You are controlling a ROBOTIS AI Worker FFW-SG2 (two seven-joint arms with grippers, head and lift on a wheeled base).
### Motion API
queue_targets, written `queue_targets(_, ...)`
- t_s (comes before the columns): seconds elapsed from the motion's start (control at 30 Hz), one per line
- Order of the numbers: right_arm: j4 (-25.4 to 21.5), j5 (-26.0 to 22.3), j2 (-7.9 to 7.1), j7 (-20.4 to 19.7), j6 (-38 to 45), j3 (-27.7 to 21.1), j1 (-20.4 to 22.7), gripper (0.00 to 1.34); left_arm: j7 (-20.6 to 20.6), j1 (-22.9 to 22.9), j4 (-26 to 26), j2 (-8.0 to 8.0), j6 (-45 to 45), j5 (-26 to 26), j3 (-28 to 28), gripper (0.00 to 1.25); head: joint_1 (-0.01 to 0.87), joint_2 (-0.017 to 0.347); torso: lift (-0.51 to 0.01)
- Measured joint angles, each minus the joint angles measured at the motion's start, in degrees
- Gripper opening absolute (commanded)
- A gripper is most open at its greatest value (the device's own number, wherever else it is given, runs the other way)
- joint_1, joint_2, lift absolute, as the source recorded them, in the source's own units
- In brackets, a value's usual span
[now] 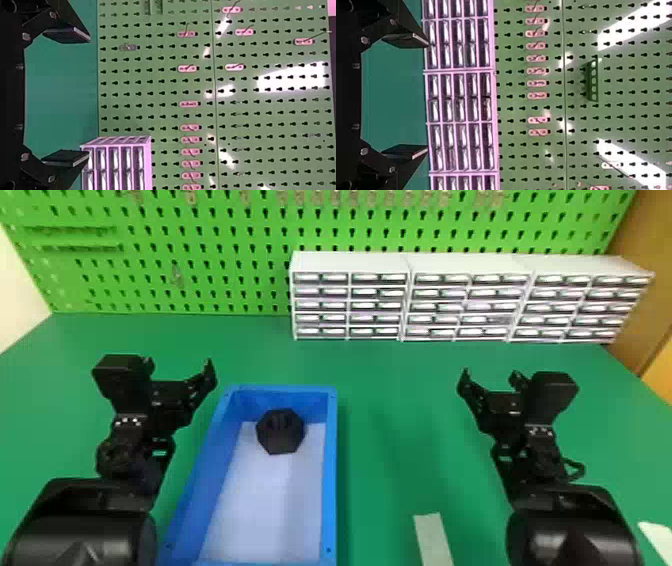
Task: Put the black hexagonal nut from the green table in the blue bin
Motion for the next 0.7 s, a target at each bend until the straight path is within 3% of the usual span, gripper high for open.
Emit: queue_targets(0.7,0.0,-0.08,0.08,0.0,0.0,-0.19,0.06,0.99,0.0,0.07,0.0,0.0,0.0,0.0,0.06,1.01,0.686,0.052,-0.097)
